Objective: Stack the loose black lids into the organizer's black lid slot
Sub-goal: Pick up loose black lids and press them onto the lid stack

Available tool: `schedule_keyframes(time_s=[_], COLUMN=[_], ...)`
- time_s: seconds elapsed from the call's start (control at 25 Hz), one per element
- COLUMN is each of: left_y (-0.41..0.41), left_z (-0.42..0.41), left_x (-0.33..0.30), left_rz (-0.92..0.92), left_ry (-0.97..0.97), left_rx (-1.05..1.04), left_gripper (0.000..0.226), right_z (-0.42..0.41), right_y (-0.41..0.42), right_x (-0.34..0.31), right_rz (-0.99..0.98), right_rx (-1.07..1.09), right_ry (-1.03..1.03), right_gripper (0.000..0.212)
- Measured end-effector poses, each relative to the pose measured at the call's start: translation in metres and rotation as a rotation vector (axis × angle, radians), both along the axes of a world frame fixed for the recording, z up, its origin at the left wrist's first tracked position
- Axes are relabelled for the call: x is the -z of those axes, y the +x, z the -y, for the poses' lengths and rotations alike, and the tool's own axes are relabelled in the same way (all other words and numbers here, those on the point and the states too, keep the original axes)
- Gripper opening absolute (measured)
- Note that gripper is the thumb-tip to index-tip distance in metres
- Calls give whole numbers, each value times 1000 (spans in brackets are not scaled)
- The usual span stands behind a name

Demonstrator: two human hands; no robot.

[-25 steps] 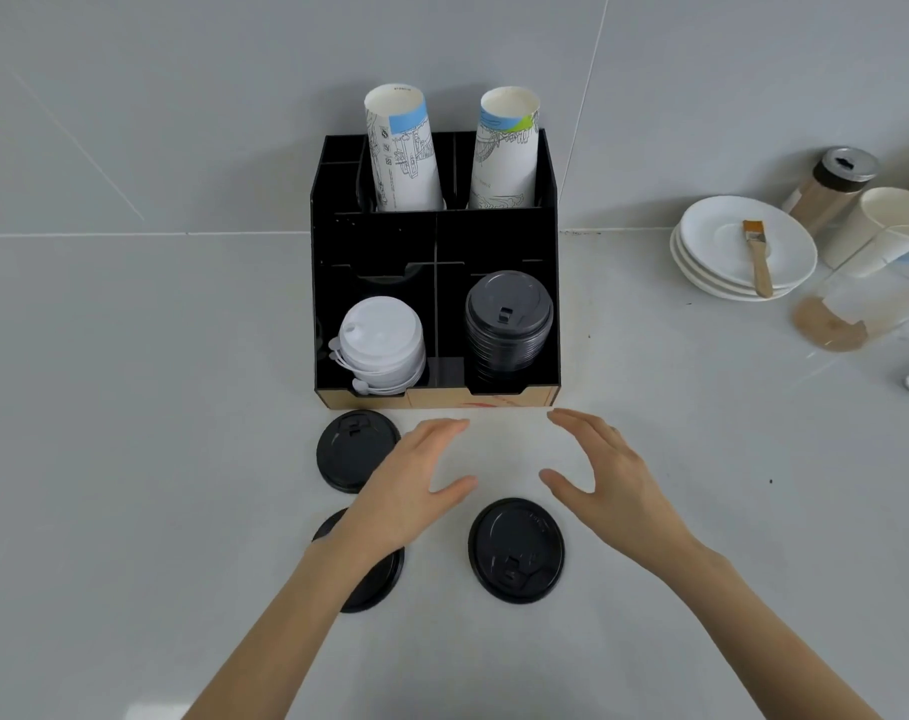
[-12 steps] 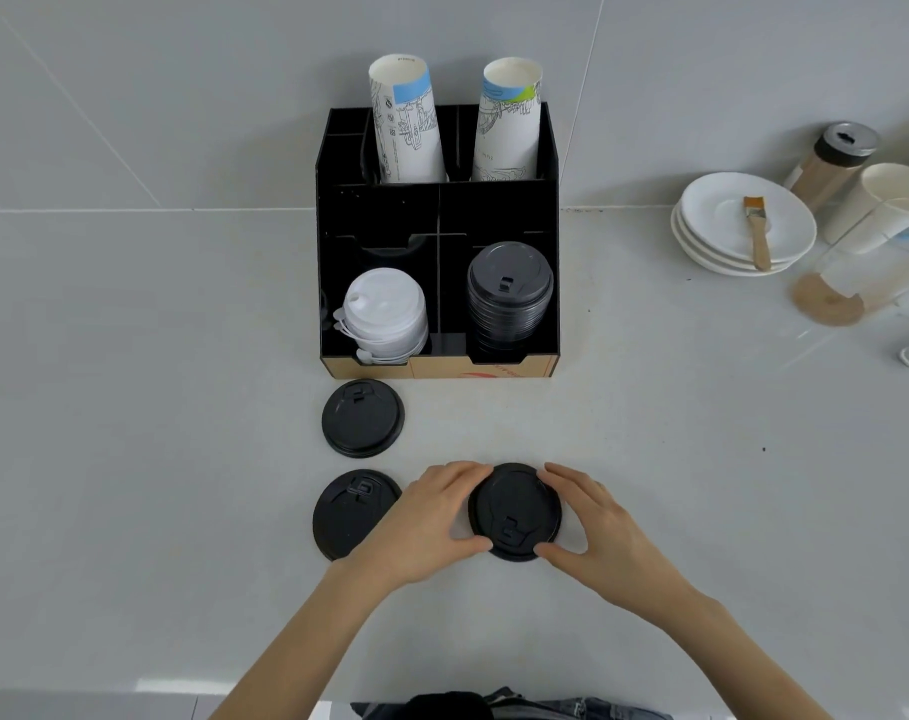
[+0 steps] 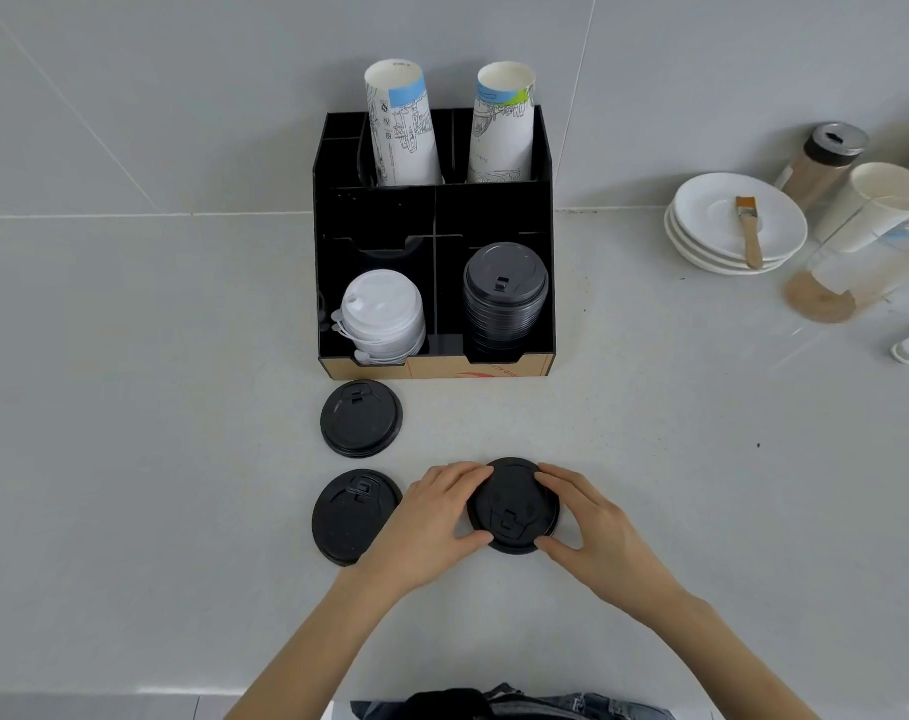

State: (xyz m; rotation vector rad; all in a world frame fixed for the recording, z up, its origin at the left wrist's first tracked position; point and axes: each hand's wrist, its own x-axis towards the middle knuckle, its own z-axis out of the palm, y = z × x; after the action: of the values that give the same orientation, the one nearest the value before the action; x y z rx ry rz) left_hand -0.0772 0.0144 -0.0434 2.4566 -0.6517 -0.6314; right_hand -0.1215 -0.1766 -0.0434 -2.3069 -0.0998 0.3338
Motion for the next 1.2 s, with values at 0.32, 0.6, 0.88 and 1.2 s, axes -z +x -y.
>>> schedule_keyframes(time_s=[0.32, 0.6, 0.88, 1.2], left_y=[6, 28, 56, 93], left_z=[1, 3, 4, 9], left_x=[-14, -37, -60, -84], left_rz=[53, 144, 223, 297], left_ry=[-107, -214, -283, -295], left_rx=[-66, -150, -189, -222], left_gripper=[56, 55, 54, 54], right_z=[5, 10, 14, 21], right_y=[14, 43, 76, 118], right_x=[-11, -41, -67, -95], right_rz=[43, 148, 245, 306], right_rx=[-15, -59, -64, -70], right_ry=[-8, 18, 19, -59], right_gripper=[57, 55, 54, 50])
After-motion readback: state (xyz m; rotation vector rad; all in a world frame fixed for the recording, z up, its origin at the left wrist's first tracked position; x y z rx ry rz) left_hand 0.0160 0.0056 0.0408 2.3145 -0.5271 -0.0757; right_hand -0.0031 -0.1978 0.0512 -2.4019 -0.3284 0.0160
